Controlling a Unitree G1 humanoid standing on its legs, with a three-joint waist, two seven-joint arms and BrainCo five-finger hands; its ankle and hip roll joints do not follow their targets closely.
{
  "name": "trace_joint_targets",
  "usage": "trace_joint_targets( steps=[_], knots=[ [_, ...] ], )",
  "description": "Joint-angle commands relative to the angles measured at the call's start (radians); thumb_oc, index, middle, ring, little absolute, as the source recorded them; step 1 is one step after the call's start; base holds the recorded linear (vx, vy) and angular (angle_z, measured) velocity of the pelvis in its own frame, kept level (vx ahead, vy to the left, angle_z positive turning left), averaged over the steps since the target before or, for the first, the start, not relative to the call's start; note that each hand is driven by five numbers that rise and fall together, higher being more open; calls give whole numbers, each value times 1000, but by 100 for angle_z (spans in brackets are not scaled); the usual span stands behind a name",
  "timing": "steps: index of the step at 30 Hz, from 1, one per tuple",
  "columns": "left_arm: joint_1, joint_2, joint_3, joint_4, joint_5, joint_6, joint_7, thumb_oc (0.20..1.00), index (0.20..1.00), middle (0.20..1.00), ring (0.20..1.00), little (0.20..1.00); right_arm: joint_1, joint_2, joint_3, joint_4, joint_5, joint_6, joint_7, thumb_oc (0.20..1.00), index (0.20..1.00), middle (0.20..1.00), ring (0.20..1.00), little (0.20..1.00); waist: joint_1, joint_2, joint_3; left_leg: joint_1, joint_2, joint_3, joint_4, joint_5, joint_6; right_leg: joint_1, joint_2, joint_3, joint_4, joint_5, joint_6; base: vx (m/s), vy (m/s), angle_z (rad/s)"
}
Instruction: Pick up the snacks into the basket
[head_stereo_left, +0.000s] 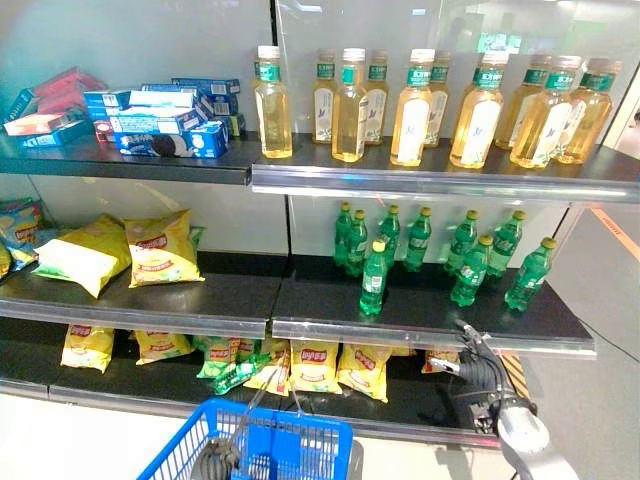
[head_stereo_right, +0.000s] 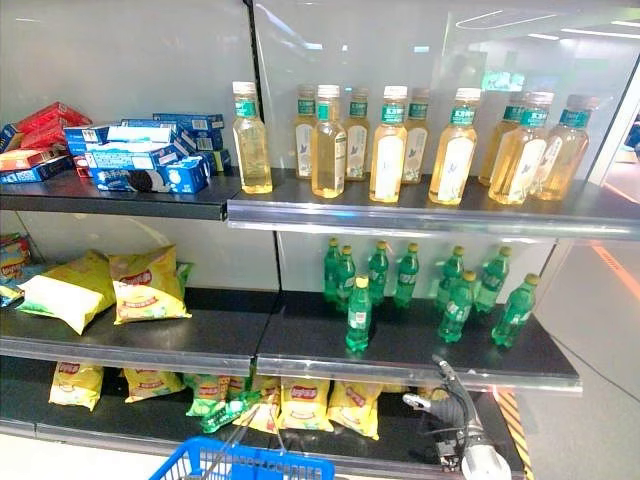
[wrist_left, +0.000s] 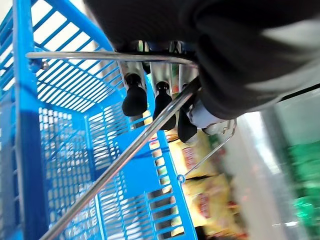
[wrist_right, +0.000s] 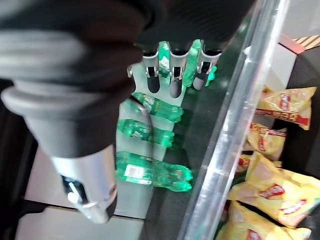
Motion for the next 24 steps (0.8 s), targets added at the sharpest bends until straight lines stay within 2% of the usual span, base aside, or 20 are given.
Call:
trace_joint_targets(
  steps=[1,8,16,24],
  knots=[
    [-76,47,57,-113,-60,-120,29,200,200,200,200,200,-39,-4,-38,-81,19,-47,-14,1000,1000,1000,1000,1000,15,-36,-26,-43,5,-8,44,-57,13,-18,-58,-32,106,-102,74,0,0,0],
    [-71,49,50,-177,-75,-129,19,200,200,200,200,200,-114,-17,-3,-117,25,-51,-6,1000,1000,1000,1000,1000,26,-43,-25,-42,8,-10,43,-56,12,-13,-56,-34,101,-103,70,0,0,0],
    [-82,66,38,-251,-122,-136,9,200,200,200,200,200,-288,-35,89,24,21,-20,-20,1000,1000,1000,1000,1000,49,-47,1,-60,9,-23,55,-52,9,-23,-57,-42,115,-106,66,-4,-2,0],
    [-97,130,8,-376,-171,-148,-11,200,200,200,200,200,-483,-56,152,164,32,6,-54,1000,1000,1000,1000,1000,79,-26,72,-169,23,-70,99,-27,3,-161,-50,-64,268,-143,53,-72,-33,11]
  ],
)
